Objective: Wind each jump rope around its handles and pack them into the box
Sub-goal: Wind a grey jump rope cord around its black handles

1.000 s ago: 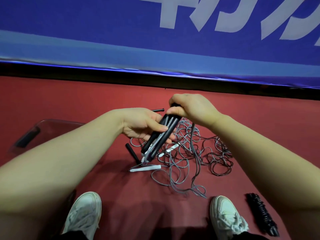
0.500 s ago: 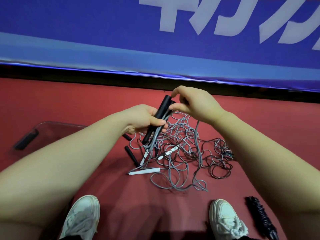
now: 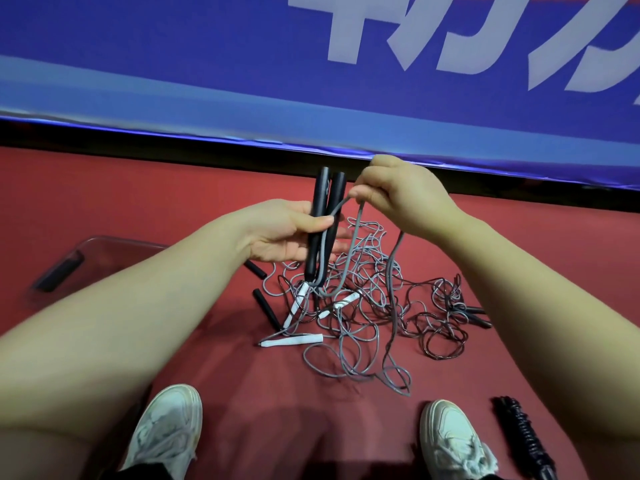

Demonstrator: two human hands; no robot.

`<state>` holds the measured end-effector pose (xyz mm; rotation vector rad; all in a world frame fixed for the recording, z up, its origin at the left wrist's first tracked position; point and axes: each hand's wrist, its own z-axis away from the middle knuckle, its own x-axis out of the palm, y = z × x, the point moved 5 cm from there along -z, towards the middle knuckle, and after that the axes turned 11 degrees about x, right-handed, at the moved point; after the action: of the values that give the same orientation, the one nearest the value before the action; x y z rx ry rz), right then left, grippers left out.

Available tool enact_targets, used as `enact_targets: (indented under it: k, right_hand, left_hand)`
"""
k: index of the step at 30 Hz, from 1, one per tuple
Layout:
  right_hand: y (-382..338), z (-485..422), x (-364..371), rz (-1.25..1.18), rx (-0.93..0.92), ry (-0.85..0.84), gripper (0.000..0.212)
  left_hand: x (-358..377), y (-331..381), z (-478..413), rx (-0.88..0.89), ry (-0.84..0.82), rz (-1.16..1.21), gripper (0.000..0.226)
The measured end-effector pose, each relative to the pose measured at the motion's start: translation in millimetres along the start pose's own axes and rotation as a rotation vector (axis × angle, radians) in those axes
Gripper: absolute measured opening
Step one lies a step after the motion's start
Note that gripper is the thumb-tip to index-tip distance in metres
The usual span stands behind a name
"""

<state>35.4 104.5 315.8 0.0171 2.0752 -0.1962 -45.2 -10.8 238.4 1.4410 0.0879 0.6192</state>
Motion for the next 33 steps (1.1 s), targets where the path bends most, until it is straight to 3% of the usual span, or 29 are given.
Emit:
enact_targets:
  k: [4, 6, 8, 10, 13, 14, 15, 17, 19, 22, 27, 30, 33]
  right_hand:
    - [12, 7, 12, -0.321, 0.234, -0.407, 0.036]
    - [15, 19, 25, -0.49, 0.371, -0.604, 0.049]
    - [14, 29, 42, -0.498, 0.38, -0.713, 0.066]
    - [11, 34, 55, -0.503, 0.37, -0.755, 0.056]
    - [10, 38, 70, -0.569, 0.382, -0.937, 0.016]
    - [9, 41, 71, -0.607, 0.396, -1.031, 0.013]
    - [9, 42, 72, -0.64, 0.413, -1.081, 0.023]
    - [14, 38, 71, -0.69, 0.47, -1.015, 0.05]
    - [17, 28, 70, -0.699, 0.537, -0.827, 0.057]
    - [9, 16, 74, -0.788, 0.596, -0.63, 0.045]
    - [-27, 15, 85, -1.202, 0.619, -0.728, 0.024]
    - [-28, 11, 84, -1.236, 0.561, -0.608, 0.022]
    - [-32, 9, 81, -1.098, 0.496, -0.608, 0.022]
  left_hand:
    - [-12, 6, -5, 0.069, 0.136, 0.024, 0.012]
    - [-18, 10, -8, 0.108, 0.219, 0.019, 0.013]
    - [-26, 15, -12, 0.169, 0.333, 0.037, 0.013]
    - [-35, 21, -15, 0.254, 0.44, 0.067, 0.011]
    - [-48, 28, -14, 0.358, 0.542, 0.041, 0.009]
    - [-51, 30, -13, 0.389, 0.562, -0.023, 0.008]
    - [-53, 32, -11, 0.423, 0.569, -0.109, 0.008]
    - [-52, 39, -8, 0.514, 0.534, -0.27, 0.009]
    - [-41, 46, -6, 0.609, 0.449, -0.378, 0.009]
    - [-21, 57, -2, 0.679, 0.326, -0.502, 0.013]
    - [0, 67, 4, 0.763, 0.266, -0.376, 0.009]
    - [-1, 71, 7, 0.767, 0.259, -0.329, 0.012]
    - [-5, 63, 6, 0.703, 0.225, -0.327, 0.013]
